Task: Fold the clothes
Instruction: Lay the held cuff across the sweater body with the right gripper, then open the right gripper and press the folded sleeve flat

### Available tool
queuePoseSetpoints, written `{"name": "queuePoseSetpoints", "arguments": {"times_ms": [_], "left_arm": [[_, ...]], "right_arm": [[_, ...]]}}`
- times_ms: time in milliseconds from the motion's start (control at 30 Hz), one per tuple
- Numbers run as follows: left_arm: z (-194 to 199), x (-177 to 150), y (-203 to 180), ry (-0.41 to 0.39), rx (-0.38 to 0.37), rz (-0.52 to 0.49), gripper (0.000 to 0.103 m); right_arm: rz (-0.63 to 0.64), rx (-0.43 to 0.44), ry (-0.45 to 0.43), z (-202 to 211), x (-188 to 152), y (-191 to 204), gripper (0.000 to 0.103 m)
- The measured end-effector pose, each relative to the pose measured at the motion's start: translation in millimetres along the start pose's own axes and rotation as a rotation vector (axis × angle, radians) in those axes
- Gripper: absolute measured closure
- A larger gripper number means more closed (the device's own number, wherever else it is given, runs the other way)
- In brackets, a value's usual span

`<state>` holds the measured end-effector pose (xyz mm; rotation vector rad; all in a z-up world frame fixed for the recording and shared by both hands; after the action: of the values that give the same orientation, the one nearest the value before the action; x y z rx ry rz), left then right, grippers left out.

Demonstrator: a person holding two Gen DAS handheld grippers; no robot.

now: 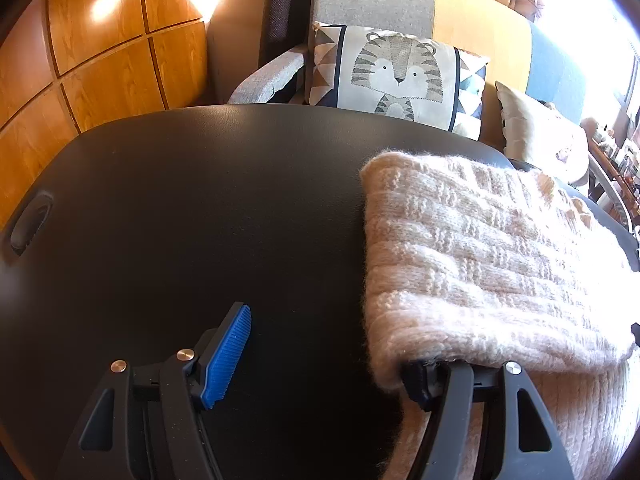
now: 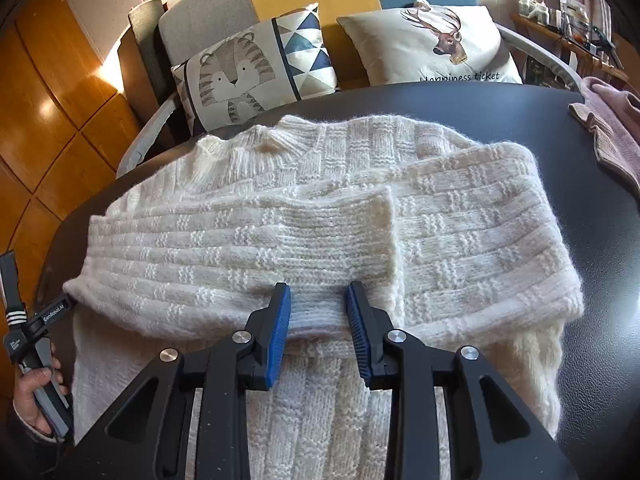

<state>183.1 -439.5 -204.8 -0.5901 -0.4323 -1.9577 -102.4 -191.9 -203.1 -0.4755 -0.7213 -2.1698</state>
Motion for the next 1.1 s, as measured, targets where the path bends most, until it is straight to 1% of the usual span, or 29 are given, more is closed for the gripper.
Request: {"name": "queuePoseSetpoints", "arguments": {"times_ms": [133,267,300,333,400,567,700,933,1100], "left_arm": [[8.0,-0.2,-0.7,-0.004,-0.004,-0.039,0.033],[20.3,2.5,-1.3,-0.034,-0.010,-0.074,0.033],[21.3,3.3,-1.3,-0.038,-0.010,-0.080,0.033],[20.7,4.3,-1.4,-0.037,-0.010,-0.082,0.033],[17.5,4.4,-1.0,-0.030,-0.008,-0.086,0.033],[5.6,1.2,0.5,-0.007,0.000,-0.092,0.033],[0.1,-2.0,1.2,-0.007,-0.003,-0.092,0.033],[12.9,-6.8,7.4,-0.006,-0.041,-0.123,0.033],[25.1,-12.4,10.2,-0.018,-0.044,-0.152,0.033]], "right_arm": [[-0.011,-0.012,0.016,3.2,4.8,1.7,0.071],[0.011,-0.042,0.007,6.9,9.8,8.3,0.071],[0.016,-0.042,0.004,7.1,9.8,9.4,0.065],[0.018,-0.037,0.001,7.1,9.4,10.4,0.050],[0.020,-0.024,0.005,4.8,7.1,11.0,0.040],[0.059,-0.046,0.005,-1.1,0.1,12.8,0.040],[0.083,-0.048,0.005,-3.0,-1.4,12.3,0.040],[0.103,-0.051,0.013,-3.7,0.1,9.6,0.039],[0.113,-0.047,0.011,-3.4,0.0,6.1,0.039]]}}
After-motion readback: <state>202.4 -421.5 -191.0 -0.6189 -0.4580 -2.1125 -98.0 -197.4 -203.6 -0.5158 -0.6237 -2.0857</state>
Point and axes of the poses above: each gripper's, at about its wrist camera, not at the fingertips, and z roughly against the way its jaws point, y to its left, x to its top, the point moved 2 cm from there along -z, roughly the way its jaws point, and after that the axes turned 5 degrees about x, right-handed, at the moved point
